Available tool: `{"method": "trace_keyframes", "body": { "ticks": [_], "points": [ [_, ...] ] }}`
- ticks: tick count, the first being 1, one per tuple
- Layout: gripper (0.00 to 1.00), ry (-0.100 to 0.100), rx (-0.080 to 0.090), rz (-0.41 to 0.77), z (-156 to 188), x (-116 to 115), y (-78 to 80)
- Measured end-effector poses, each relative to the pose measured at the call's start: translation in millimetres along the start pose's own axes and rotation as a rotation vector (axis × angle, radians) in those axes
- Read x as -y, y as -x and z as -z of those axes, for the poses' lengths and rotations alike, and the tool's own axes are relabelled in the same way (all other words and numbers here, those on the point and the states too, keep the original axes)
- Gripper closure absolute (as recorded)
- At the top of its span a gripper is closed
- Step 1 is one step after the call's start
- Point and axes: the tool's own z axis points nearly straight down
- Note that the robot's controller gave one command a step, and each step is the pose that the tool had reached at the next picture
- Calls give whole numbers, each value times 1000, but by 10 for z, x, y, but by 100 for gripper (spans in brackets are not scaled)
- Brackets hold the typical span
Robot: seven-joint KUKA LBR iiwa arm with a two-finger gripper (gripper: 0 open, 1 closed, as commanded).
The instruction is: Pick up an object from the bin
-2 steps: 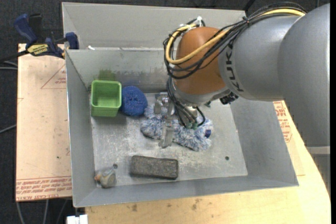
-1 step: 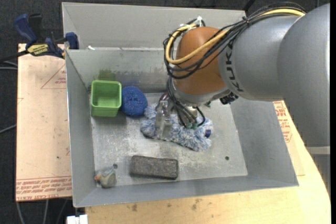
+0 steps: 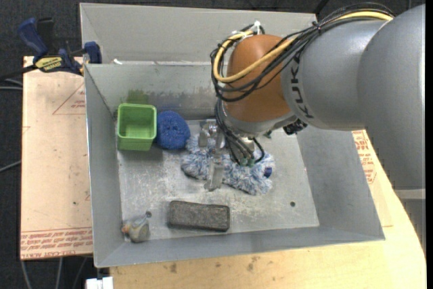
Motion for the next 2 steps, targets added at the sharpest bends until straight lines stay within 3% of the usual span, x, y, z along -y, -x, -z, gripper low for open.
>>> {"method": "trace_keyframes", "body": {
  "ticks": [1, 2],
  "points": [
    [100, 0, 0, 0, 0, 1, 0],
    [100, 0, 0, 0, 0, 1, 0]
  ]
}}
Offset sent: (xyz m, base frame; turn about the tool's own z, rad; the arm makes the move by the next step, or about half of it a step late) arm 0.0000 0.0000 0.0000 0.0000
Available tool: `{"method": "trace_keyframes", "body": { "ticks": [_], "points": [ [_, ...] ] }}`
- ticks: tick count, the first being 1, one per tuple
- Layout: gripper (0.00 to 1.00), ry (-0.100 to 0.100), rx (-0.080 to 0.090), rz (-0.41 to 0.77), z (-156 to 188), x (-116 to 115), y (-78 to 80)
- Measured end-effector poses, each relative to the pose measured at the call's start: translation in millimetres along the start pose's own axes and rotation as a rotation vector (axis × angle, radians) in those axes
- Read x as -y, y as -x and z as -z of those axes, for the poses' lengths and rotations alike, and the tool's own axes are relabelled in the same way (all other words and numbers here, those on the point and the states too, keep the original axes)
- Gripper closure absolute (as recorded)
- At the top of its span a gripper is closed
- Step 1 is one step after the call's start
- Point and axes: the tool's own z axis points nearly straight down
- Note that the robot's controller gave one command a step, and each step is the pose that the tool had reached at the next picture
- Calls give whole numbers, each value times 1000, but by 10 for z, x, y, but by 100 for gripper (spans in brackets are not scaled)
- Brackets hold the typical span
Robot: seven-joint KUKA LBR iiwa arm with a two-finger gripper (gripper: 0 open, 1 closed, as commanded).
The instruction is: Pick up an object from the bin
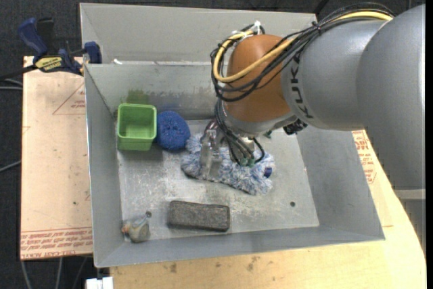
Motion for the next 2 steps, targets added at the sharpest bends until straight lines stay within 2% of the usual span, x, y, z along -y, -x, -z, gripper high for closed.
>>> {"method": "trace_keyframes", "body": {
  "ticks": [1, 2],
  "points": [
    [100, 0, 0, 0, 10, 0, -1],
    [0, 0, 4, 281, 667, -3, -41]
  ]
}}
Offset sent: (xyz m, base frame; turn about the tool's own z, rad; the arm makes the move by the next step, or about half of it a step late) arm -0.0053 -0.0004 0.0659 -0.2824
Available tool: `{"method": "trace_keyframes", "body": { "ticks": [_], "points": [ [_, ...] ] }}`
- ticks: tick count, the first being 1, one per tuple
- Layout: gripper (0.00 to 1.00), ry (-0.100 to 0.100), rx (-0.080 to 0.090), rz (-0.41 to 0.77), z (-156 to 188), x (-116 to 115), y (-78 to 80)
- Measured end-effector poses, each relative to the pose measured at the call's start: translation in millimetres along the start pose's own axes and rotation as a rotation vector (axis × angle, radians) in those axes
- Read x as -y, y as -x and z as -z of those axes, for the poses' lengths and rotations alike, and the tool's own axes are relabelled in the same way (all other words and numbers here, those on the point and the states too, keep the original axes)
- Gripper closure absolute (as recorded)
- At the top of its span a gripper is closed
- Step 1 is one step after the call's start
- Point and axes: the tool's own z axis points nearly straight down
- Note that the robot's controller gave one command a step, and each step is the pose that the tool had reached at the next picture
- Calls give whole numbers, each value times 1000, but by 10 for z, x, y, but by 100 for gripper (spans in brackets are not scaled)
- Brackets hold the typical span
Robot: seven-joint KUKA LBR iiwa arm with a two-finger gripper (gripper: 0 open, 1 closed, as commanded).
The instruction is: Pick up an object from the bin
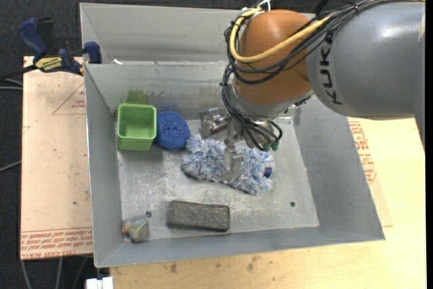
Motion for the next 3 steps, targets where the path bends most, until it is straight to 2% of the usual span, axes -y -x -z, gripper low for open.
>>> {"method": "trace_keyframes", "body": {
  "ticks": [1, 2, 3],
  "points": [
    [0, 0, -2, 0, -8, 0, -4],
    [0, 0, 5, 97, -245, 154, 116],
    [100, 1, -3, -14, -704, 235, 183]
  ]
}}
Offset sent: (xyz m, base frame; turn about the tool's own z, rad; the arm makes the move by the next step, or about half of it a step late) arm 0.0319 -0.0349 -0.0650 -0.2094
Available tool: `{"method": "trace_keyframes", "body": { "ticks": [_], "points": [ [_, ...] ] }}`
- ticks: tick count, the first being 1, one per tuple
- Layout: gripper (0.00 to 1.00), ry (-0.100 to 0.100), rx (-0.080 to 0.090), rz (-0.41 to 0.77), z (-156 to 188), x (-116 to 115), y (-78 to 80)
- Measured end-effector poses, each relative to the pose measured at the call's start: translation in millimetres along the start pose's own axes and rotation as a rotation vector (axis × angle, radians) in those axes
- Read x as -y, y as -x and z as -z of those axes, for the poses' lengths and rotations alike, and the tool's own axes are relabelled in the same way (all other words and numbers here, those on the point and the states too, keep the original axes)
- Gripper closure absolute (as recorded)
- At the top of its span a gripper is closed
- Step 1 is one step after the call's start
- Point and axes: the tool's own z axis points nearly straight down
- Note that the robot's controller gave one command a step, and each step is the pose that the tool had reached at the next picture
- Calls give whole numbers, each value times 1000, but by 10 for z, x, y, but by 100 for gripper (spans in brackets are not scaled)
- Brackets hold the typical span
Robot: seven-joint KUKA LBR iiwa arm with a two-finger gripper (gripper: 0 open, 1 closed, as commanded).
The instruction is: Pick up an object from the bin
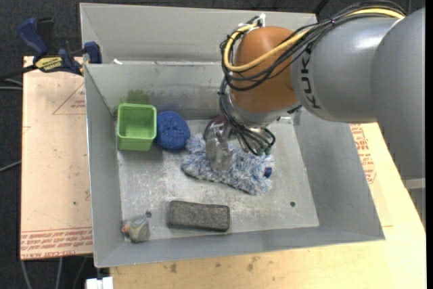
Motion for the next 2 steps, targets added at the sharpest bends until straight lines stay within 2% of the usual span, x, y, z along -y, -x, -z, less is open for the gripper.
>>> {"method": "trace_keyframes", "body": {
  "ticks": [1, 2],
  "points": [
    [0, 0, 0, -1, 0, 3, 0],
    [0, 0, 0, -1, 0, 3, 0]
  ]
}}
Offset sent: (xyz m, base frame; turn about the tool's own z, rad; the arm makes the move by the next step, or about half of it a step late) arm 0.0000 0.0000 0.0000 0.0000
